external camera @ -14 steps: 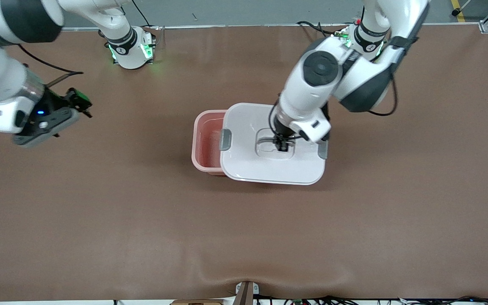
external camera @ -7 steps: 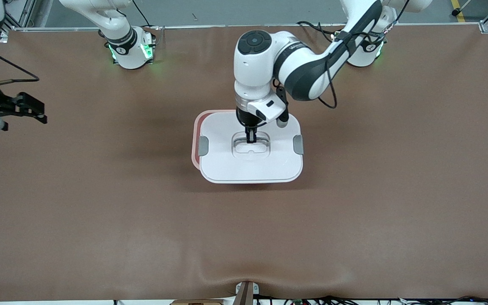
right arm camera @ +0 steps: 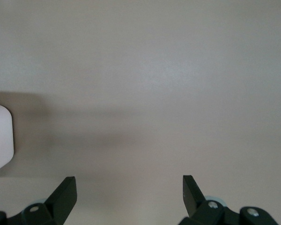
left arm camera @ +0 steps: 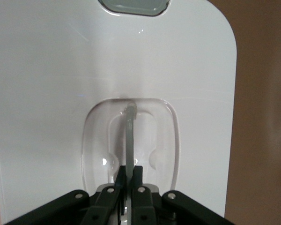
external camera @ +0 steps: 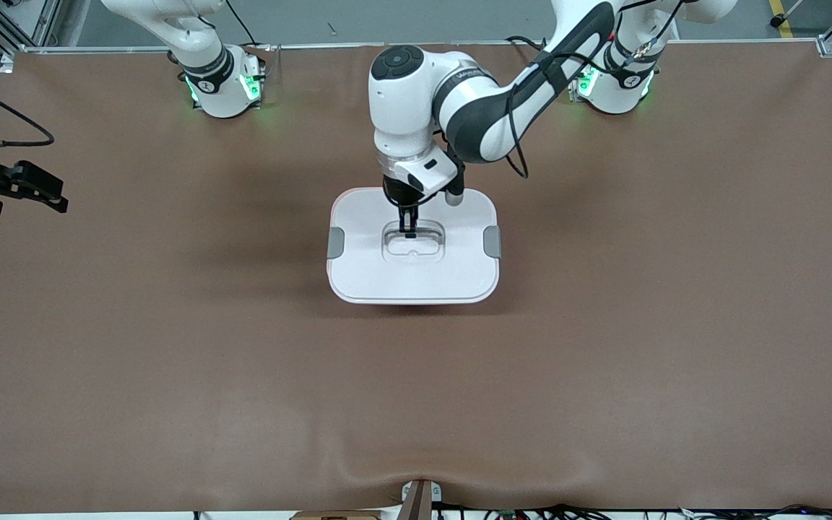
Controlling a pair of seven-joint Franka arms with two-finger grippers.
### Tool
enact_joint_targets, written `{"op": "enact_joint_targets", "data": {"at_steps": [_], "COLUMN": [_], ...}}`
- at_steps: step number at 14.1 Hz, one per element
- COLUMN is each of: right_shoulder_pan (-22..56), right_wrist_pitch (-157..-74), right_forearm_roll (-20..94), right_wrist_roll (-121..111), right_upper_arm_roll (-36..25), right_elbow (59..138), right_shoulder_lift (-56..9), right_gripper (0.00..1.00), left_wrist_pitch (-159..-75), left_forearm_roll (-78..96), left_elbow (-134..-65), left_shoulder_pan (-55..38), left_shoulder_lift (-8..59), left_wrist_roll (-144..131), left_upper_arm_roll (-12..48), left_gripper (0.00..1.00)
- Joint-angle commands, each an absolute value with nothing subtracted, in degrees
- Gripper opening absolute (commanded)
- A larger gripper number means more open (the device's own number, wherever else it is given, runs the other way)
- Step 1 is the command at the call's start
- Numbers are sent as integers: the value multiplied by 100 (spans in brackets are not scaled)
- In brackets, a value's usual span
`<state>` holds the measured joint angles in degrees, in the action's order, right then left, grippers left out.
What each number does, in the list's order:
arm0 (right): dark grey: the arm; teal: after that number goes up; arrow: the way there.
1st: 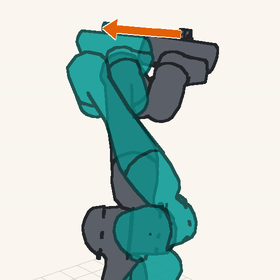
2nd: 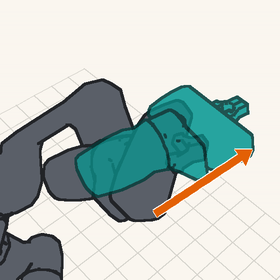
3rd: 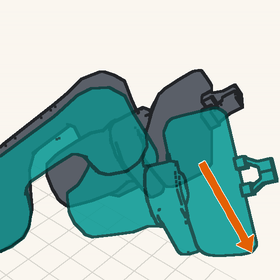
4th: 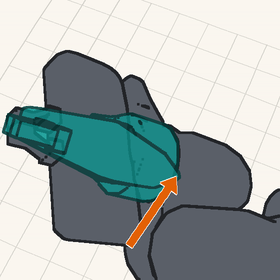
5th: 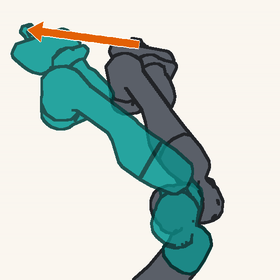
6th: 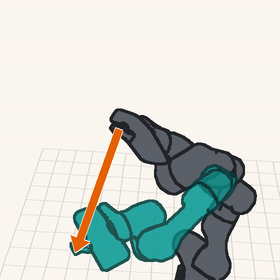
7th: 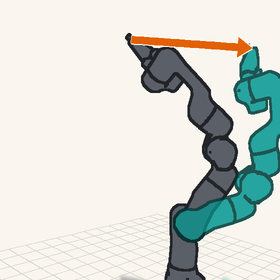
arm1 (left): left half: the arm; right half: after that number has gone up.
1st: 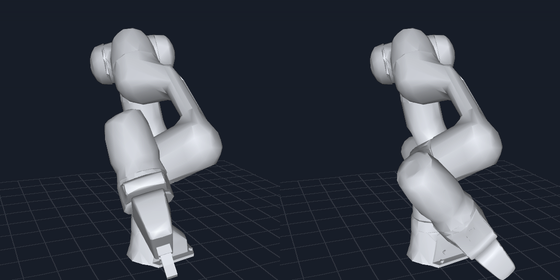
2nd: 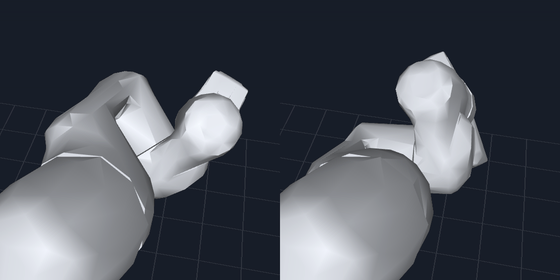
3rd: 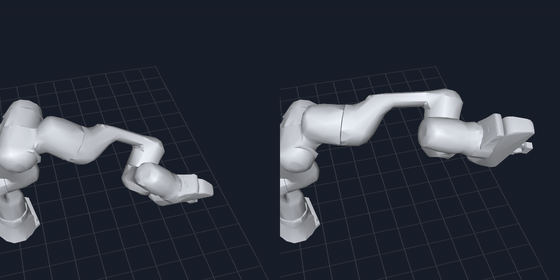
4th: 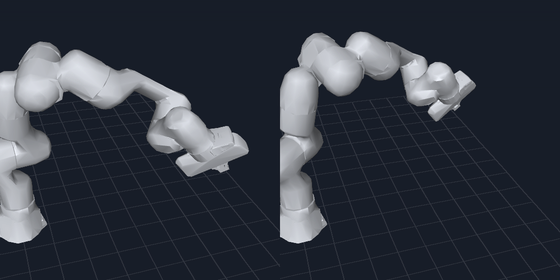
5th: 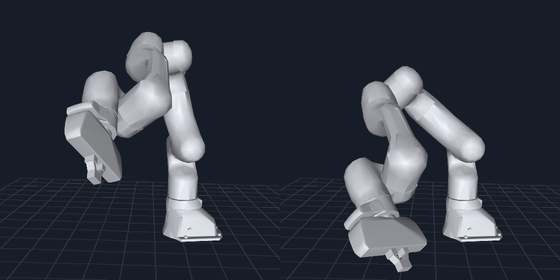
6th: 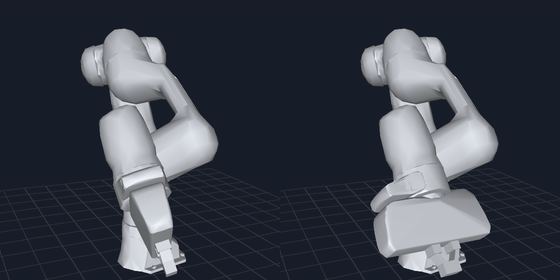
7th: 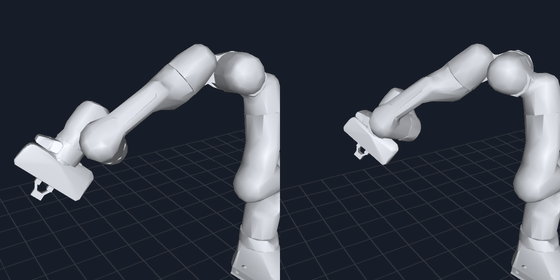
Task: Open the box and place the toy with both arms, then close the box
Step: 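Press the lid down onto the tub with the left gripper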
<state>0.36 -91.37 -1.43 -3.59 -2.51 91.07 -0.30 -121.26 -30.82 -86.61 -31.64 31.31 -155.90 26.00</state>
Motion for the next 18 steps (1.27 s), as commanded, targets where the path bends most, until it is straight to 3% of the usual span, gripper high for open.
{"op": "enact_joint_targets", "data": {"at_steps": [1,18], "right_shoulder_pan": [123,35], "right_wrist_pitch": [-9141,-9079], "right_forearm_roll": [-123,52], "right_wrist_roll": [-176,-220], "right_upper_arm_roll": [-413,-615], "right_elbow": [9255,9308], "right_shoulder_lift": [123,105], "right_gripper": [100,100], "left_wrist_pitch": [-12164,-12129], "left_forearm_roll": [-3366,-3375], "left_elbow": [-8622,-8877], "left_shoulder_pan": [-3305,-3437], "left_shoulder_lift": [3208,3270], "left_wrist_roll": [-16031,-16277], "left_upper_arm_roll": [2549,2558], "left_gripper": [0,0]}}
